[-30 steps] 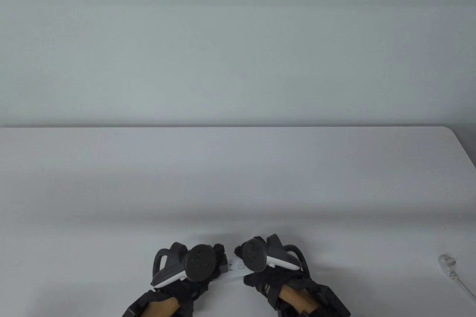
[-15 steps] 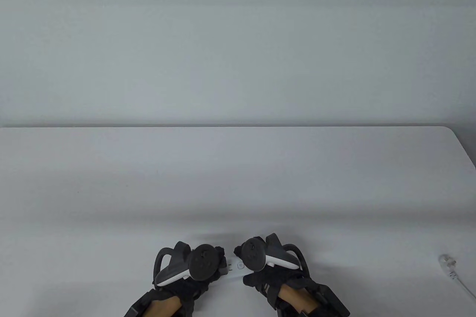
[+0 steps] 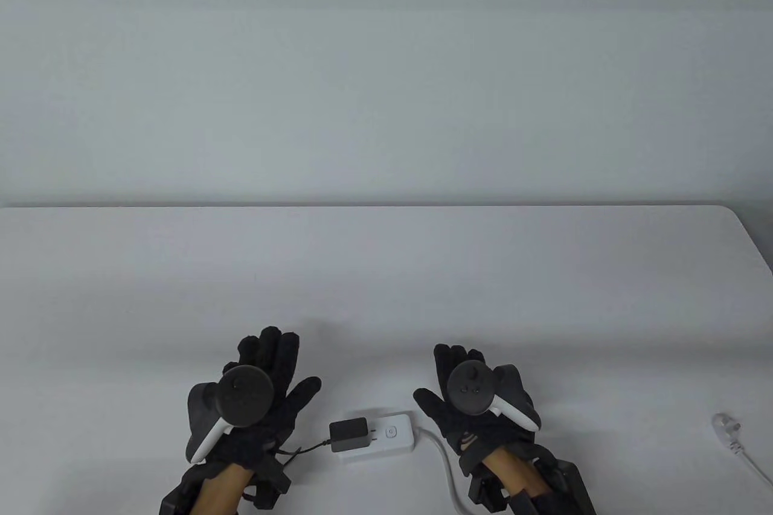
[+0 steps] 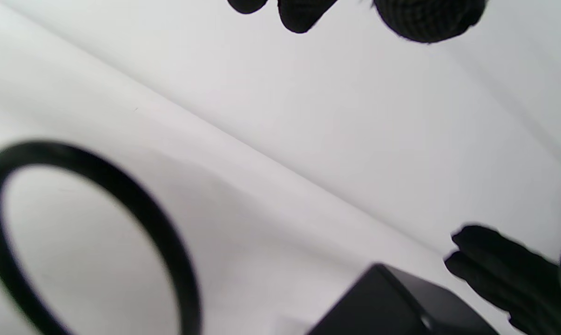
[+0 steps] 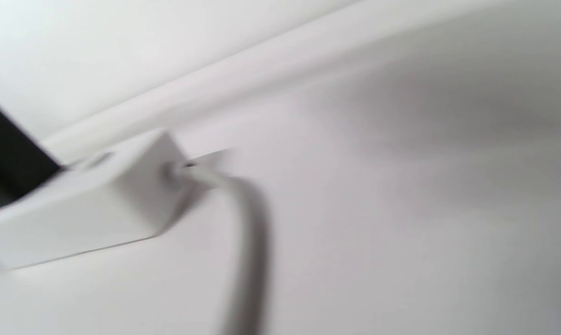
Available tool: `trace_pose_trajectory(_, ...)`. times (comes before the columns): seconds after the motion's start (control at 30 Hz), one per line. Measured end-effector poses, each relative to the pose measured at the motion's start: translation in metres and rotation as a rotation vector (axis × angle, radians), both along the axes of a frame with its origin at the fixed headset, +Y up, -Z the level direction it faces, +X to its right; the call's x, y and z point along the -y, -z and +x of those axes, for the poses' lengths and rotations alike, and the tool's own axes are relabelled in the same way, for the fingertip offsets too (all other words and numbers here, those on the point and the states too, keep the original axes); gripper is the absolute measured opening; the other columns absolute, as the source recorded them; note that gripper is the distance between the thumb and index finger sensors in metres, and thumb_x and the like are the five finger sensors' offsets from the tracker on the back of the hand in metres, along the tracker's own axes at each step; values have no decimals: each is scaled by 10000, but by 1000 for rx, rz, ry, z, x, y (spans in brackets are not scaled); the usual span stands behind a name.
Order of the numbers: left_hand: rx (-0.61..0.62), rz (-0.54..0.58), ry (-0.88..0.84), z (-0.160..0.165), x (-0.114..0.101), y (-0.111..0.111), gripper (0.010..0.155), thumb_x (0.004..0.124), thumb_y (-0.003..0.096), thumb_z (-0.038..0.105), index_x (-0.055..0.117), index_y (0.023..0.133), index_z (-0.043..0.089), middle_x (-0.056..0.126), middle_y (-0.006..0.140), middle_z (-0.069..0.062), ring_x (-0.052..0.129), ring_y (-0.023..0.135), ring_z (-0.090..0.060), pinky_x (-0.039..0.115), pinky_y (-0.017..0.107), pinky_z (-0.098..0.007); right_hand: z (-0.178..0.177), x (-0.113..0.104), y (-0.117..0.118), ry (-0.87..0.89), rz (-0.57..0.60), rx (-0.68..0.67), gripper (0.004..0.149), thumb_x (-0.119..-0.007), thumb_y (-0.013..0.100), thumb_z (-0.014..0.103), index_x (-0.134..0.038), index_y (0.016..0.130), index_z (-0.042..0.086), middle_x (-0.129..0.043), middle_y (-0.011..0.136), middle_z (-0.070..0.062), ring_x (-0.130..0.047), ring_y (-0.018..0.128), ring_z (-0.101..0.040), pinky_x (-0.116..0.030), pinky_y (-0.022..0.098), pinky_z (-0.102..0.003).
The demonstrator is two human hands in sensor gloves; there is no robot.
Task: Insert the power adapter into the power strip
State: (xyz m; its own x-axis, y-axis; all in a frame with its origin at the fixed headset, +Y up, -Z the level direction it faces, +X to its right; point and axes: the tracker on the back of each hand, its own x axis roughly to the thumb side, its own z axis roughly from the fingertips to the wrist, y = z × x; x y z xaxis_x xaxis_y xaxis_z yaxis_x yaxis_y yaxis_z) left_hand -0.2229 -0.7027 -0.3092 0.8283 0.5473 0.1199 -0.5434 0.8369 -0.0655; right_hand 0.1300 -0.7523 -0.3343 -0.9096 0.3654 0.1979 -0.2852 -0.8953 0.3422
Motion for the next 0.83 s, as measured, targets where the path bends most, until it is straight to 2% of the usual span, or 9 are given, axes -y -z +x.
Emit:
trace_pose_trajectory(0.07,12,-43,-32,-7,5,3,866,565,447,664,353,1193,279,210,1271,-89,135,1172,-468,206,779,-695,6,2,0,-63,35,22,969,-234,432,708,42,1114,77,-60,1169,-339,-34,1004,-564,-187,612,-779)
trace_pose_trajectory(0.3,-21,-160,138,-13,16,9,924,495,419,718,196,1190,307,38,1243,-48,-44,1135,-399,86,754,-671,14,5,2,-160,96,50,969,-234,434,715,37,1118,84,-61,1175,-327,-28,1009,-554,-183,618,-775)
trace_pose_trajectory(0.43,-23,-180,162,-12,19,10,924,498,420,717,181,1185,308,21,1233,-42,-69,1124,-378,55,749,-647,12,5,0,-186,138,38,966,-236,438,717,12,1130,90,-99,1190,-312,-55,1024,-549,-200,629,-770)
trace_pose_trajectory(0.7,-21,-212,208,-9,21,9,927,498,421,718,183,1184,297,22,1228,-53,-78,1107,-378,40,744,-625,10,9,-3,-210,130,6,966,-204,425,723,19,1134,105,-93,1196,-307,-53,1033,-540,-174,624,-767)
trace_pose_trajectory(0.77,-19,-212,215,-9,22,9,929,499,420,718,186,1184,292,28,1228,-61,-72,1104,-385,41,744,-620,10,9,-3,-214,127,1,967,-192,420,729,41,1128,113,-63,1188,-315,-40,1032,-538,-169,619,-772)
trace_pose_trajectory(0.83,-16,-218,224,-8,22,9,933,501,421,716,188,1185,282,31,1227,-69,-69,1101,-390,37,743,-612,10,10,-4,-232,118,-5,978,-202,417,744,109,1093,109,34,1140,-350,-43,1017,-573,-230,616,-801)
